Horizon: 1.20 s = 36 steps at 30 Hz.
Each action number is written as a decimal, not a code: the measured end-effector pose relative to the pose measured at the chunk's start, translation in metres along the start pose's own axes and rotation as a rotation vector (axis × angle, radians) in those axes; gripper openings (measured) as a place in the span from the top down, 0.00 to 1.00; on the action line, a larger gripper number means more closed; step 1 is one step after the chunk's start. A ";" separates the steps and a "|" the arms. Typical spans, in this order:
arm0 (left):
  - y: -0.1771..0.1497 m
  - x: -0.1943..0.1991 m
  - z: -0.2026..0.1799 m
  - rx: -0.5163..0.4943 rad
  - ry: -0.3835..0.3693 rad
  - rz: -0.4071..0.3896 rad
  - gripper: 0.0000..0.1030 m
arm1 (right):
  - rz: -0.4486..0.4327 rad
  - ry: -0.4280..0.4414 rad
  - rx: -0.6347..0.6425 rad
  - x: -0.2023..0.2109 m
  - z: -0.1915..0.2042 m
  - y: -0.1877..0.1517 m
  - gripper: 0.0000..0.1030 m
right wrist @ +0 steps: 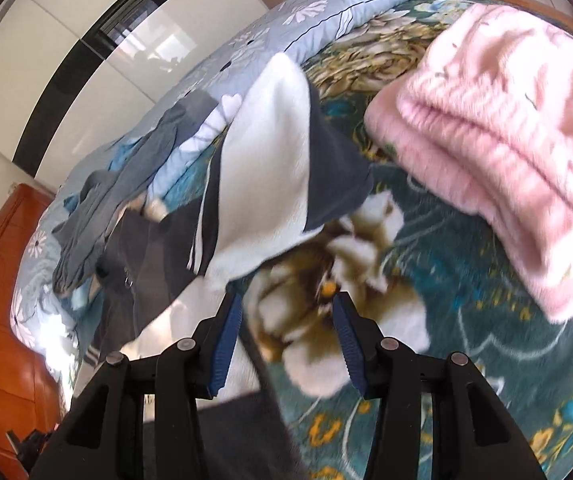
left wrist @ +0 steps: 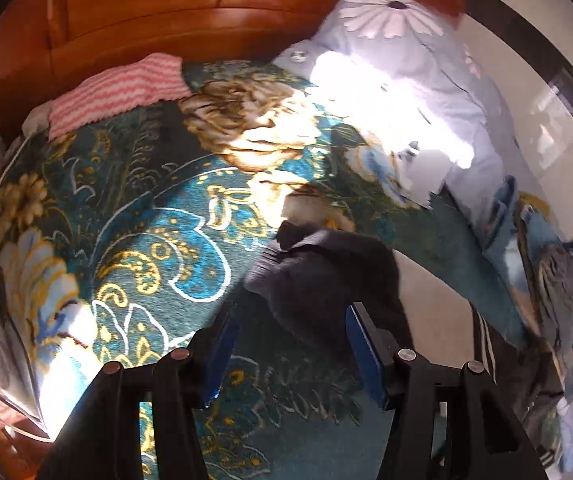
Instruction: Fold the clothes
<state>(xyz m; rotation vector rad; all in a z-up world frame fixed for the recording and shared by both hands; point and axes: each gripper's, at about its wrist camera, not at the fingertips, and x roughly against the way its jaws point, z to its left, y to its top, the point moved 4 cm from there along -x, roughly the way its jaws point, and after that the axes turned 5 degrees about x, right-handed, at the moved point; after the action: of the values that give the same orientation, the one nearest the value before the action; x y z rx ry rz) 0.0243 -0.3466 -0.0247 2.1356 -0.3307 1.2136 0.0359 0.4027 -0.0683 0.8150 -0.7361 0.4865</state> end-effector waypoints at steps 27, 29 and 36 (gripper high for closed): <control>-0.278 -0.042 -0.217 -0.784 -0.354 0.516 0.36 | 0.011 -0.059 0.182 -0.063 0.050 0.103 0.87; -0.277 -0.041 -0.217 -0.790 -0.354 0.514 0.35 | -0.010 -0.044 0.279 -0.055 0.082 0.095 0.87; -0.278 -0.040 -0.214 -0.798 -0.347 0.512 0.34 | 0.044 0.023 0.583 -0.071 0.187 0.020 0.87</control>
<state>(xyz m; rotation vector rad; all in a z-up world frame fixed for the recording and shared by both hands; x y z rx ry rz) -0.0004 -0.0017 -0.0958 1.5606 -1.3318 0.7415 -0.0976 0.2586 -0.0246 1.3345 -0.5947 0.7654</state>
